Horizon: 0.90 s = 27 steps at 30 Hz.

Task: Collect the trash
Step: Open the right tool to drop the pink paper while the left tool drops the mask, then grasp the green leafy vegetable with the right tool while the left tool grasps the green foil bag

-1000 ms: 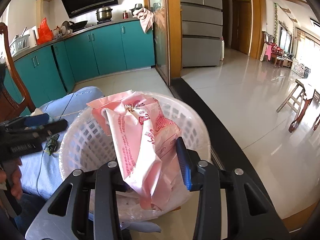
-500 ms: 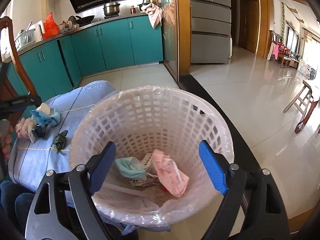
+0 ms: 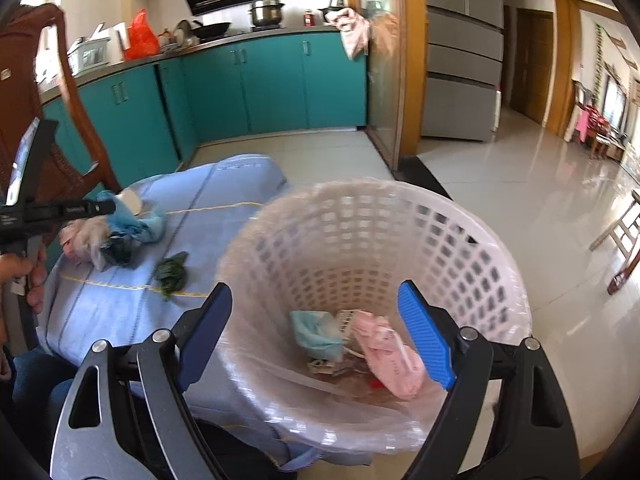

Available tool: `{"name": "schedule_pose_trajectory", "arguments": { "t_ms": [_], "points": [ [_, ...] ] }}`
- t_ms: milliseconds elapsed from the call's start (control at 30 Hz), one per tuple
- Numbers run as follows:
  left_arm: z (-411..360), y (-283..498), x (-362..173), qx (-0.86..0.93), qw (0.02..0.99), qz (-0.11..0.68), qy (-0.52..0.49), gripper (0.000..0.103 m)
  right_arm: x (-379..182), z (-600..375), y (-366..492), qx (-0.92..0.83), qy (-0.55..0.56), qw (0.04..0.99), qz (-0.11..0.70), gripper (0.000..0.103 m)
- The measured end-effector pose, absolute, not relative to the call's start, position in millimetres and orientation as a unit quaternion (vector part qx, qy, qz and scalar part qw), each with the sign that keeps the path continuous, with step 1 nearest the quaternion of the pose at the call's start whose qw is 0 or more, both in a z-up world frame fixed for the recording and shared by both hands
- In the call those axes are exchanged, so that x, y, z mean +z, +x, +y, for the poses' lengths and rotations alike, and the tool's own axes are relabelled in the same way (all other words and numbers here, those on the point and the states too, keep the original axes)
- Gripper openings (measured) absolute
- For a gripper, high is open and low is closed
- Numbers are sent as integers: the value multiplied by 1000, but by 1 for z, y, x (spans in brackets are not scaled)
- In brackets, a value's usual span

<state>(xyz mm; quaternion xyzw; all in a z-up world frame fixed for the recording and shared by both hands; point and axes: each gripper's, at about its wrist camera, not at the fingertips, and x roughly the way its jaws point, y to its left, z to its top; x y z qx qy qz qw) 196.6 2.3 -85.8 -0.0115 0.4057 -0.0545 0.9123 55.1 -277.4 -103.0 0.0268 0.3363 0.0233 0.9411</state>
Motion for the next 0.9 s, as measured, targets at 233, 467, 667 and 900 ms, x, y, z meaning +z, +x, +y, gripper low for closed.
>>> {"name": "schedule_pose_trajectory", "arguments": {
  "t_ms": [233, 467, 667, 900],
  "points": [
    [41, 146, -76, -58, 914, 401, -17, 4, -102, -232, 67, 80, 11, 939, 335, 83],
    [74, 135, -100, -23, 905, 423, -51, 26, -118, -170, 110, 138, -7, 921, 365, 83],
    [72, 133, -102, -25, 910, 412, -40, 50, -156, -124, 146, 137, -61, 900, 409, 75],
    [62, 142, -107, -49, 910, 411, -27, 64, -186, -109, 164, 130, -75, 885, 441, 40]
  ]
}}
